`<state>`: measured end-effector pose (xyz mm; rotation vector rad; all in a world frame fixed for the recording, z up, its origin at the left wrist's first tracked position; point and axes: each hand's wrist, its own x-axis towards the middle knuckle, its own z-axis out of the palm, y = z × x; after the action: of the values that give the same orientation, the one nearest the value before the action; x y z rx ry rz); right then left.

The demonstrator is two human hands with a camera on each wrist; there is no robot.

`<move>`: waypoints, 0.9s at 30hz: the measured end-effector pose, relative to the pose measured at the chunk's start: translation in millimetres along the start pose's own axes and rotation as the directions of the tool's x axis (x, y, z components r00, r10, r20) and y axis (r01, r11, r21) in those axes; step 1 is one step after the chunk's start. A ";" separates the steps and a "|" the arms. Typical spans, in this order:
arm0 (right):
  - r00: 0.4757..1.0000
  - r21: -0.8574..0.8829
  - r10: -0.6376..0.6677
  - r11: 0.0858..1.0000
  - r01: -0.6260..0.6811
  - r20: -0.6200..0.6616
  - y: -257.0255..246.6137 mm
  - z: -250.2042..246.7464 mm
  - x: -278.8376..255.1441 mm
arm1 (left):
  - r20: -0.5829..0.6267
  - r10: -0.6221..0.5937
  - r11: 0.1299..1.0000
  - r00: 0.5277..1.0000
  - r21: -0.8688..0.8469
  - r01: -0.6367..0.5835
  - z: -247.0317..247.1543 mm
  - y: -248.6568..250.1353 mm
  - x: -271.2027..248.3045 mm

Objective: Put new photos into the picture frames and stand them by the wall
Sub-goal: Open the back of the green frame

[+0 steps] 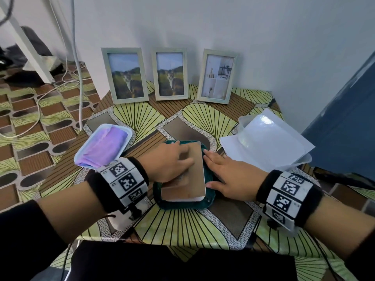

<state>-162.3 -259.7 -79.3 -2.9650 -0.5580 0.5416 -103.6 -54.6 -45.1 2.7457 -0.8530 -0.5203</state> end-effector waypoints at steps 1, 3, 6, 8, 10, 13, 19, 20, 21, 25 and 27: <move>1.000 0.013 0.001 1.000 -0.001 -0.011 1.3 -0.2 -2.1 | -0.016 0.016 1.000 1.000 -0.018 -0.016 -2.3 -0.9 -1.1; 0.999 0.047 0.000 0.999 0.002 -0.043 2.2 -0.7 -6.3 | -0.072 0.052 0.998 0.996 -0.042 -0.056 -5.0 -2.2 -3.6; 0.992 0.103 -0.032 0.994 0.045 -0.123 -0.7 -0.8 -10.5 | -0.141 0.099 0.994 0.985 -0.025 -0.104 -3.2 -0.5 -7.6; 0.985 0.113 -0.073 0.989 0.092 -0.157 -4.6 -0.4 -10.9 | -0.154 0.106 0.994 0.982 -0.017 -0.110 -0.4 1.8 -9.0; 0.985 0.115 -0.095 0.987 0.112 -0.147 -8.1 -0.3 -9.7 | -0.152 0.109 0.994 0.982 -0.004 -0.111 0.9 3.8 -8.5; 0.991 0.088 -0.101 0.990 0.108 -0.084 -8.7 -0.3 -7.4 | -0.142 0.112 0.992 0.984 -0.039 -0.118 -1.4 3.6 -7.0; 0.997 0.109 -0.060 0.992 0.064 -0.046 -4.7 -0.5 -7.0 | -0.102 0.132 0.963 0.986 -0.224 -0.152 -20.0 -9.5 -10.6; 0.998 0.110 -0.044 0.993 0.049 -0.042 -3.6 -1.2 -6.5 | -0.112 0.124 0.947 0.986 -0.285 -0.151 -23.3 -11.6 -13.0; 0.999 0.104 -0.025 0.994 0.029 -0.036 -2.0 -2.1 -6.2 | -0.134 0.118 0.926 0.984 -0.343 -0.158 -26.6 -13.6 -14.7; 0.999 0.098 0.032 0.995 -0.029 -0.031 4.7 -3.9 -8.7 | -0.240 0.108 0.880 0.965 -0.428 -0.205 -46.6 -24.4 -26.8; 0.999 0.098 0.042 0.994 -0.038 -0.034 4.8 -3.9 -10.1 | -0.292 0.084 0.904 0.953 -0.380 -0.196 -59.7 -31.6 -34.1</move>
<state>-168.1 -268.0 -73.0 -2.8928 -0.4560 0.5019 -90.5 -3.3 8.7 2.2849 -0.7680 -0.2497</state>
